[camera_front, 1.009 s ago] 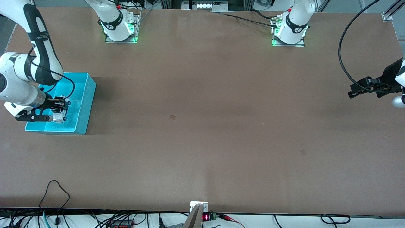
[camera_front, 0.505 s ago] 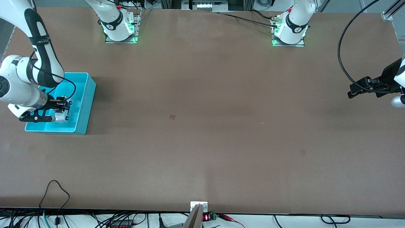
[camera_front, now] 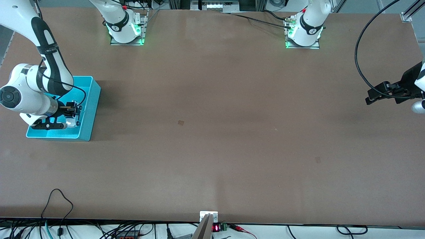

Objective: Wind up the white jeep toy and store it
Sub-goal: 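Lower the jeep into the cyan box with the right gripper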

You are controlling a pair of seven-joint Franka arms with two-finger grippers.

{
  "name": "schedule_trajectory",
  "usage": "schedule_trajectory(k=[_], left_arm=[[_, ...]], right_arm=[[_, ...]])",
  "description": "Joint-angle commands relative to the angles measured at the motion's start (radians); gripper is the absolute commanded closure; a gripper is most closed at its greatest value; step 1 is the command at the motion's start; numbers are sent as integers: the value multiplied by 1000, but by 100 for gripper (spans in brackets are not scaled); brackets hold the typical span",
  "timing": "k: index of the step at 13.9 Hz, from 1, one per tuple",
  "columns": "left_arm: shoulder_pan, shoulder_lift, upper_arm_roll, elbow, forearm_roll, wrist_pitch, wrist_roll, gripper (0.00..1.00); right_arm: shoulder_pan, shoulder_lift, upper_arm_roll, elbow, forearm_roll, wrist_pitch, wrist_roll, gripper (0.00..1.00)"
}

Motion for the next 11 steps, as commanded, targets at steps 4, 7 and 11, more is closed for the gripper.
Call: schedule_trajectory(k=[4,7,11], left_arm=[[-58,-8,33,-9,-17,0,11,0],[-40,-14,27,-17,-16,9,11,0],[-38,-16,27,-15,-16,9,11,0]], right_arm=[[-28,6,19,-2,-10,10,0,98],[-28,11,19,-2,-10,10,1,98],[-31,17,19,-1,-9,10,1,96]])
